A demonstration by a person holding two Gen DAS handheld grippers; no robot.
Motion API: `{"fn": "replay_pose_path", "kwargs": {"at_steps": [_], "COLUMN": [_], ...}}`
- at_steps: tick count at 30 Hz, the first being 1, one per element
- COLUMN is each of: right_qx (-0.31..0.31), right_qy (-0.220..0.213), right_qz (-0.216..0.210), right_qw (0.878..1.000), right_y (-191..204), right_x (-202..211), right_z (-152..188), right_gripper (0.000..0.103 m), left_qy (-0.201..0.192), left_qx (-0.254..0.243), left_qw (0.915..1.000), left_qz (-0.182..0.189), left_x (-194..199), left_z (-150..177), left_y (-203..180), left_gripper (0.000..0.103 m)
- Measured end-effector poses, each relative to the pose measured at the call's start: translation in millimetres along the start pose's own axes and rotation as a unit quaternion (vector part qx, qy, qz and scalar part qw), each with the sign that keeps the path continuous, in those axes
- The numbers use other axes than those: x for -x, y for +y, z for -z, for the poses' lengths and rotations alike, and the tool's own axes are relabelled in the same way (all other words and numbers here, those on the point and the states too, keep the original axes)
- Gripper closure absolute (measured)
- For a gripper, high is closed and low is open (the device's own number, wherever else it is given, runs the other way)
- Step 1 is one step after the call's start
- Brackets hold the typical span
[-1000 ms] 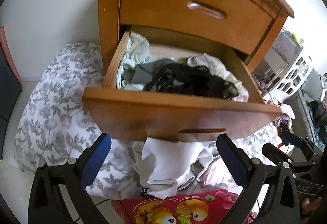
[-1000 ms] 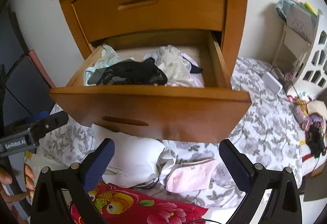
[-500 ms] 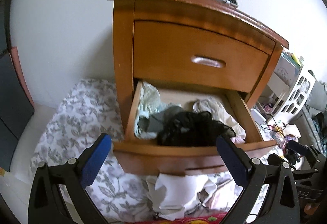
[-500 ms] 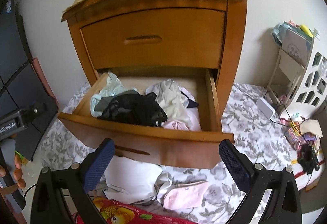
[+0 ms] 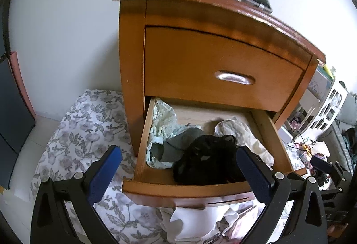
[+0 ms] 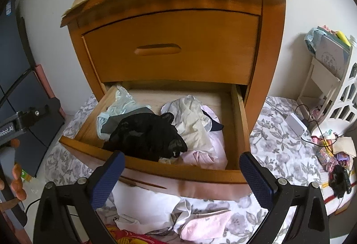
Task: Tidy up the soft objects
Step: 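Reach both open grippers down into the drawer toward the clothes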
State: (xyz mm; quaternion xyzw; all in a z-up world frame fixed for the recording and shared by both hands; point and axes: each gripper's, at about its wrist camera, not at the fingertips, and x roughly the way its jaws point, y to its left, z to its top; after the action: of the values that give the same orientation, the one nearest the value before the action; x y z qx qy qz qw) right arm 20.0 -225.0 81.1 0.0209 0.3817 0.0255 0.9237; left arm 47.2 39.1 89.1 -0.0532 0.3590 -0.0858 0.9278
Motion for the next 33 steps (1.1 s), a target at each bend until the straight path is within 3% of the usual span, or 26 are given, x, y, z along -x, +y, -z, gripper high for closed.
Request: {"fn": "replay_pose_path", "kwargs": {"at_steps": [11, 16, 19, 24, 33], "right_qx": [0.005, 0.006, 0.004, -0.006, -0.008], "right_qy": [0.020, 0.033, 0.043, 0.060, 0.088], "right_qz": [0.010, 0.009, 0.013, 0.014, 0.012], "right_qw": [1.000, 0.999, 0.999, 0.998, 0.996], "right_y": [-5, -7, -11, -20, -26], "right_x": [-34, -50, -60, -73, -97], "right_z": [-11, -18, -21, -24, -28], "right_gripper": [0.001, 0.013, 0.020, 0.024, 0.045], "left_qy": [0.044, 0.060, 0.071, 0.104, 0.140], "left_qx": [0.004, -0.005, -0.016, -0.020, -0.051], "left_qw": [0.9990, 0.9977, 0.9965, 0.9914, 0.9831], "left_qz": [0.010, 0.030, 0.042, 0.076, 0.106], "left_x": [-45, -61, -70, -88, -116], "left_z": [-2, -7, -8, -7, -8], "left_y": [7, 5, 2, -7, -41], "left_gripper": [0.001, 0.001, 0.007, 0.013, 0.013]}}
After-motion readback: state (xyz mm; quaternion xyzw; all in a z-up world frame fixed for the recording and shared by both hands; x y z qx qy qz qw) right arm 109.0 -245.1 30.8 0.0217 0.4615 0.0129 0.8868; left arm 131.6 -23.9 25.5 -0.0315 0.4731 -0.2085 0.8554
